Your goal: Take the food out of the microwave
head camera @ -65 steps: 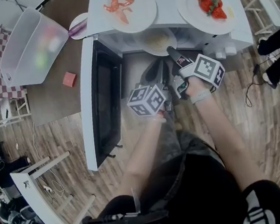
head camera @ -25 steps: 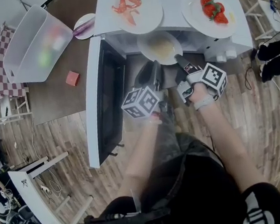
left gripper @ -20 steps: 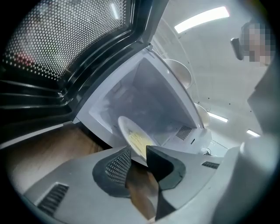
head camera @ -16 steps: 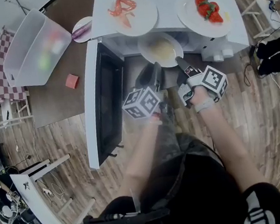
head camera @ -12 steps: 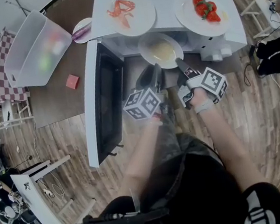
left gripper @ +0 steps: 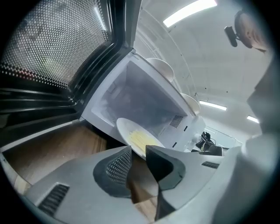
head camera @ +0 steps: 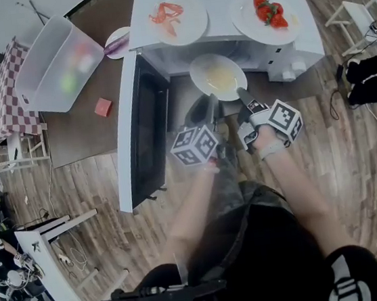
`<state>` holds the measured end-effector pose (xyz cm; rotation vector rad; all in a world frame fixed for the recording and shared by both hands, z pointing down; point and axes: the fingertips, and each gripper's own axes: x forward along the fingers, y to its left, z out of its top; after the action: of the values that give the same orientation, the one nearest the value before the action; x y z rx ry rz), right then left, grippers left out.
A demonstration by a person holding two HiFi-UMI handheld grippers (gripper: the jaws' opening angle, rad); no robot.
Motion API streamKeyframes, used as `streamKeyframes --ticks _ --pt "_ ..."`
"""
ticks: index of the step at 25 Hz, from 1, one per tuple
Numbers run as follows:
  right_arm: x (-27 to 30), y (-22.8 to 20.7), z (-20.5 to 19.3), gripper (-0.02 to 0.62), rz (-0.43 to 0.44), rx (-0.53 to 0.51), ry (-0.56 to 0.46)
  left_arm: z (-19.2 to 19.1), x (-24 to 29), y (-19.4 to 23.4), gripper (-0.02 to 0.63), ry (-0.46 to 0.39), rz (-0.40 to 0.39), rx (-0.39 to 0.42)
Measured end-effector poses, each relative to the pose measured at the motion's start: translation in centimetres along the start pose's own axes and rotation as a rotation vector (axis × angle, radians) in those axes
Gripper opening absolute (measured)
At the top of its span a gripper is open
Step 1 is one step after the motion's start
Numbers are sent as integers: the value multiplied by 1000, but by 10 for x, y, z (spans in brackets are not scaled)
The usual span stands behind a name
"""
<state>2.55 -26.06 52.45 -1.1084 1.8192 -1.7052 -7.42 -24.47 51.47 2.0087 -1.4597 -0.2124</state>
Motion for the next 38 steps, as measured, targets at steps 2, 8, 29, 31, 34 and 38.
streamKeyframes --ticks 2,8,29,31,34,38 --pt "-4 -1 -4 21 -1 22 -4 -1 -5 -1 101 0 4 13" --pt "-20 4 -12 28 25 49 -18 -4 -22 -11 101 -5 4 74" --pt "-53 9 -29 32 41 80 14 -12 -59 -29 99 -79 49 66" --pt "-55 7 -28 32 29 74 17 -14 -58 -30 91 -83 58 55" --pt "-60 7 -29 32 28 71 23 -14 -62 -33 91 -81 64 80" --pt "-71 8 -34 32 31 90 31 -14 -72 -40 91 -82 70 87"
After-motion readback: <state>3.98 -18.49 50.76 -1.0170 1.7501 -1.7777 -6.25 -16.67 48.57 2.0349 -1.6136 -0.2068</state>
